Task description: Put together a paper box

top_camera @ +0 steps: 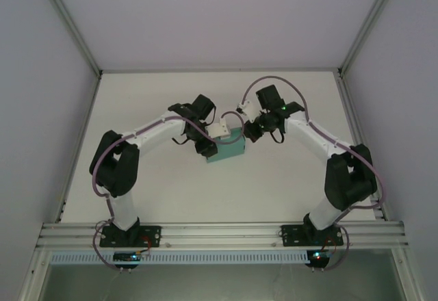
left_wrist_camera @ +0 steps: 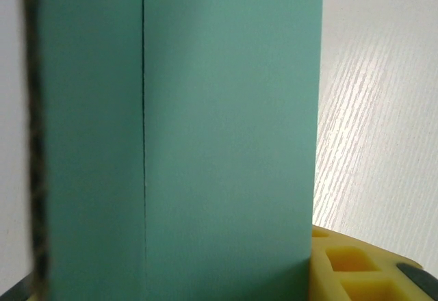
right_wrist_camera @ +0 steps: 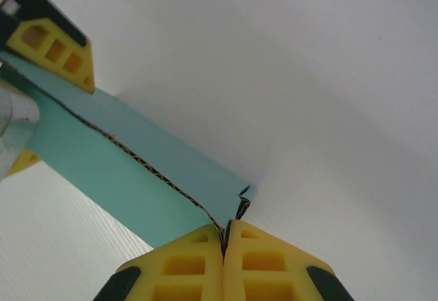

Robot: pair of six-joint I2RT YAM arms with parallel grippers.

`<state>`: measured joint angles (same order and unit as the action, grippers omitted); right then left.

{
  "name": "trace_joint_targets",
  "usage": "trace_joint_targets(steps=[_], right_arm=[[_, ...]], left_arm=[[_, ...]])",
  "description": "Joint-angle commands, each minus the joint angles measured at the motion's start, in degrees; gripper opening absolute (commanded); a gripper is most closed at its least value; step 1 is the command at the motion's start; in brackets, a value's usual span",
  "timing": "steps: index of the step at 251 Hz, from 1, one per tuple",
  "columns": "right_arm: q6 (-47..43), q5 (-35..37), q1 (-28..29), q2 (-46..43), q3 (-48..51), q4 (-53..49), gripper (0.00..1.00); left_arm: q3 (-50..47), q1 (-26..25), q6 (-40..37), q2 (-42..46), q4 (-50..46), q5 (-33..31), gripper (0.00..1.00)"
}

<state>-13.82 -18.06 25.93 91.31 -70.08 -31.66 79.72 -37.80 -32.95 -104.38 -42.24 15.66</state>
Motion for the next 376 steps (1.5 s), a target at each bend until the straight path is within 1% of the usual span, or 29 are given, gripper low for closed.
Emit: trace_joint_targets(steps=[1,15,32,60,69,89,111,150,162,177,213,222,233,245,258,262,264,295,321,340,369,376], right_arm=[[15.7,2.6,3.5,-3.9,5.5,7.4,0.00],[20.0,2.8,3.9,-5.7,7.4,10.4,0.00],[23.0,2.9,4.2,-7.1,8.9,12.1,0.00],[23.6,2.6,4.6,-8.4,13.2,15.8,0.00],[25.8,1.6,4.3,-8.5,14.9,17.1,0.00],[26.6,2.1,3.8,-8.7,18.7,20.1,0.00],[24.7,4.7,4.5,-9.8,23.1,25.1,0.00],[18.1,7.0,6.4,-12.7,31.2,33.4,0.00],[17.8,9.2,6.8,-13.0,32.0,34.0,0.00],[16.4,9.7,7.1,-13.1,32.7,34.5,0.00],[16.4,13.0,9.0,-13.3,33.0,35.7,0.00],[17.1,14.1,9.1,-13.5,32.9,35.4,0.00],[18.3,15.8,9.3,-13.7,32.6,34.9,0.00],[19.6,16.7,9.3,-14.0,32.1,33.7,0.00],[21.0,17.3,9.4,-14.3,31.5,32.4,0.00],[21.6,17.5,9.4,-14.4,31.3,32.0,0.00],[21.9,17.5,9.4,-14.4,31.1,31.9,0.00],[23.8,17.9,10.3,-14.4,29.6,29.4,0.00],[24.7,20.0,10.8,-13.9,29.2,28.8,0.00],[25.6,21.1,10.8,-13.4,29.0,28.4,0.00],[26.3,20.7,11.1,-13.0,28.6,28.3,0.00],[26.4,20.7,11.1,-12.9,28.4,28.1,0.00]], left_arm=[[0.5,0.2,1.2,-2.4,3.3,-0.2,0.40],[1.2,0.2,1.5,-3.0,2.8,-0.6,0.40],[1.9,0.2,1.9,-3.6,2.5,-1.1,0.40],[1.8,0.2,2.3,-3.6,2.9,-1.0,0.40],[1.7,0.2,2.4,-3.6,3.2,-1.0,0.40],[1.8,0.3,2.9,-3.7,3.4,-1.3,0.40],[2.0,0.2,3.3,-3.9,3.4,-1.5,0.41],[2.1,0.2,3.7,-3.5,3.7,-1.8,0.43],[2.1,0.1,3.8,-3.3,3.8,-1.7,0.44],[2.1,0.1,4.0,-3.1,3.9,-1.7,0.47],[2.7,0.0,5.3,-2.6,3.9,-1.6,0.50],[3.0,0.0,5.3,-2.2,3.4,-1.0,0.53],[2.7,0.0,5.6,-1.3,4.0,-0.8,0.64],[2.4,0.1,6.3,0.1,4.6,-0.9,0.73],[1.9,0.0,7.1,1.8,5.2,-1.2,0.87],[1.7,0.0,7.3,2.1,5.3,-1.3,0.98],[1.6,0.0,7.4,2.5,5.4,-1.2,1.00],[-0.4,-0.2,9.6,6.3,6.3,-3.6,0.99],[-2.2,-0.6,14.3,9.4,7.2,-7.3,1.00],[-3.1,-0.6,21.0,11.5,7.3,-9.9,1.00],[-3.8,-0.5,31.9,13.8,5.3,-14.6,1.00],[-4.1,-0.5,33.7,14.2,5.0,-15.1,0.97]])
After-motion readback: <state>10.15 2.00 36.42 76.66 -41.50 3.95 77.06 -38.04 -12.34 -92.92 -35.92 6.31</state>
